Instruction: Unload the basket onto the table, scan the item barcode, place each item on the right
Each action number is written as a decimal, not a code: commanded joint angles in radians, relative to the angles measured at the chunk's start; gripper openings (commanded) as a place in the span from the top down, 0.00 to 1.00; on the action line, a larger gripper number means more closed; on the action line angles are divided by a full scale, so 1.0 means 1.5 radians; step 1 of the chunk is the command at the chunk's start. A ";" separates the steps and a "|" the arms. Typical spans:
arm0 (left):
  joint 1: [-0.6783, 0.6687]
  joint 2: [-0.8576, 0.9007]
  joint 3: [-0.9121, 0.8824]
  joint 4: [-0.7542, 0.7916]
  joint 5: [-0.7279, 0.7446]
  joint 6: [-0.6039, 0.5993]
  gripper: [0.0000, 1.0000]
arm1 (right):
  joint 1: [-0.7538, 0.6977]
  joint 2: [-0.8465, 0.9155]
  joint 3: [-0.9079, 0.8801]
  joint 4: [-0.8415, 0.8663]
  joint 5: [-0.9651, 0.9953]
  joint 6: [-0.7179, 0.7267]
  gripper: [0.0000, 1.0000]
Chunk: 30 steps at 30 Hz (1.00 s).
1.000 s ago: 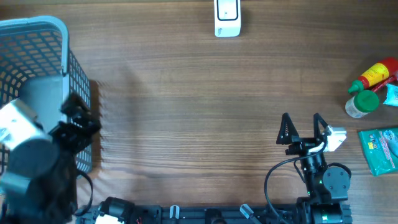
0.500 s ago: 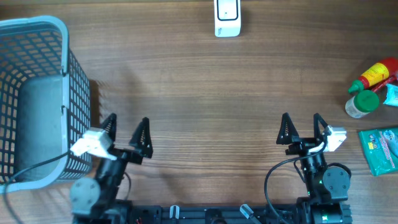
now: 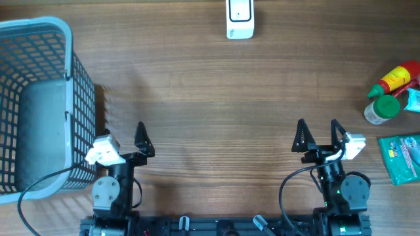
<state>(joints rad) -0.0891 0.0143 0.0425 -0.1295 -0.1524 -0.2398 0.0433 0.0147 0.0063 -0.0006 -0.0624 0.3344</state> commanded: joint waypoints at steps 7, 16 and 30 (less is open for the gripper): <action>0.005 -0.007 -0.005 0.004 0.010 0.033 0.00 | 0.003 -0.007 -0.001 0.002 0.007 -0.009 0.00; 0.005 -0.007 -0.005 0.004 0.011 0.033 0.00 | 0.003 -0.007 -0.001 0.002 0.007 -0.008 0.00; 0.005 -0.007 -0.005 0.004 0.011 0.033 0.00 | 0.003 -0.008 -0.001 0.000 0.002 -0.201 0.00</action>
<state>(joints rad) -0.0891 0.0143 0.0425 -0.1295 -0.1486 -0.2104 0.0433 0.0147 0.0063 -0.0006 -0.0612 0.2230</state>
